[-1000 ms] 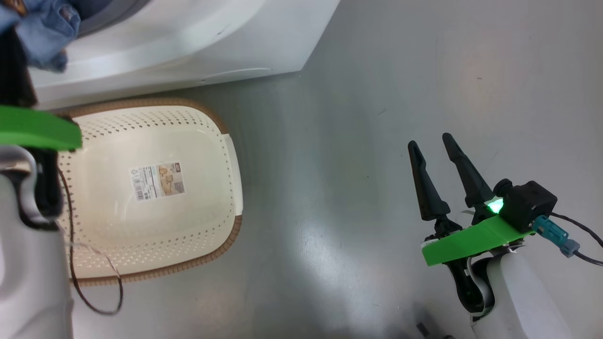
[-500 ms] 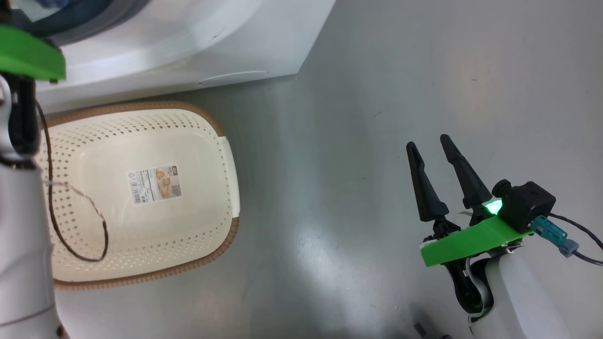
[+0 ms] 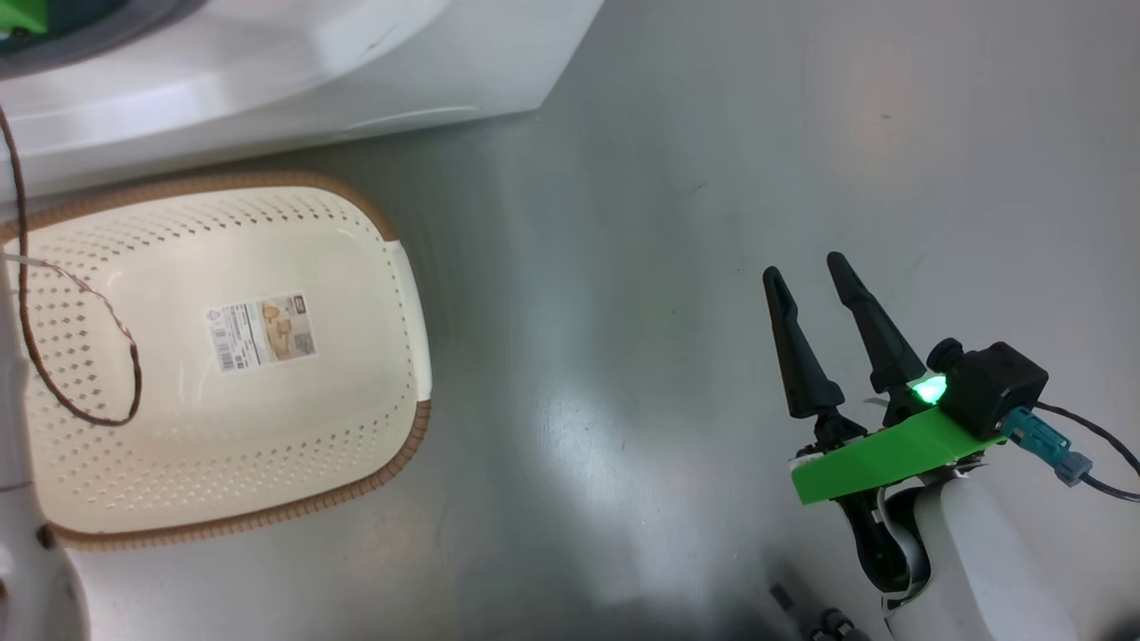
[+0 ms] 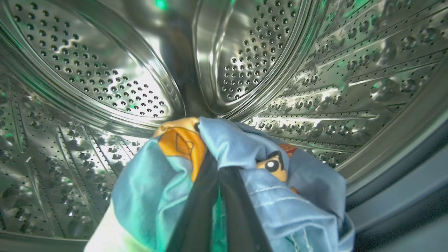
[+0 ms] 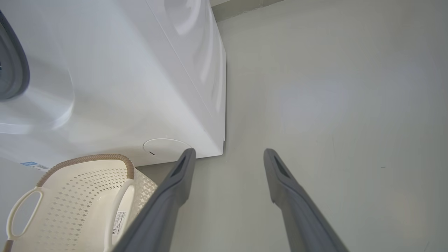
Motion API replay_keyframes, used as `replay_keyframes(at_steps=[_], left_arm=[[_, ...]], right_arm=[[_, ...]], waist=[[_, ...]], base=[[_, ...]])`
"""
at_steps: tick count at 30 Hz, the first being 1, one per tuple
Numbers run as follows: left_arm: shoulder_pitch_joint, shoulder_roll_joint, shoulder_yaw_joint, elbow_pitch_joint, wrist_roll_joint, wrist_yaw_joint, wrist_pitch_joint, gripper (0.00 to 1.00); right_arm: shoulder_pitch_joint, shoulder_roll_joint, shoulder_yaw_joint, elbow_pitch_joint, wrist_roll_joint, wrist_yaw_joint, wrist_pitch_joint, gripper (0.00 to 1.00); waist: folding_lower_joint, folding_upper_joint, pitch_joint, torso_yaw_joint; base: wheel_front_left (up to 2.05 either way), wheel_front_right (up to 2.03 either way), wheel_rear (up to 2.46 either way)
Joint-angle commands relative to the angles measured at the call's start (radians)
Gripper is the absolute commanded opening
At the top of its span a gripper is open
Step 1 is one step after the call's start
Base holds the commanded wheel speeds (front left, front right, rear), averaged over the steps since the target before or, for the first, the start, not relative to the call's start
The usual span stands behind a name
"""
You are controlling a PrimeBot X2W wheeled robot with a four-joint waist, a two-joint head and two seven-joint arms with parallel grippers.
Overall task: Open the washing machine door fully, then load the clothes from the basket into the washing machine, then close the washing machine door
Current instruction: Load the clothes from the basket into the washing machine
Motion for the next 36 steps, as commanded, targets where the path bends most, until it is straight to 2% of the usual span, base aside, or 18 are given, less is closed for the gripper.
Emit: replay_keyframes(at_steps=[1, 16, 28, 36], left_arm=[[-0.027, 0.057, 0.007, 0.005, -0.001, -0.011, -0.002, 0.0], [-0.194, 0.101, -0.041, 0.178, -0.005, -0.032, -0.044, 0.0], [-0.348, 0.156, -0.085, 0.247, 0.05, -0.033, -0.225, 0.0], [-0.418, 0.169, -0.107, 0.276, 0.074, -0.026, -0.288, 0.0]], right_arm=[[0.013, 0.004, 0.022, -0.025, 0.006, 0.002, -0.005, 1.0], [0.018, 0.004, 0.037, -0.035, 0.017, 0.002, -0.005, 1.0], [0.033, 0.004, 0.059, -0.036, 0.025, 0.002, -0.005, 1.0], [0.036, 0.004, 0.078, -0.038, 0.03, 0.002, -0.005, 1.0]], waist=[[0.0, 0.0, 0.024, -0.006], [0.0, 0.0, 0.088, -0.031], [0.0, 0.0, 0.122, -0.051], [0.0, 0.0, 0.13, -0.067]], base=[[0.0, 0.0, 0.0], [0.0, 0.0, 0.0], [0.0, 0.0, 0.0], [0.0, 0.0, 0.0]])
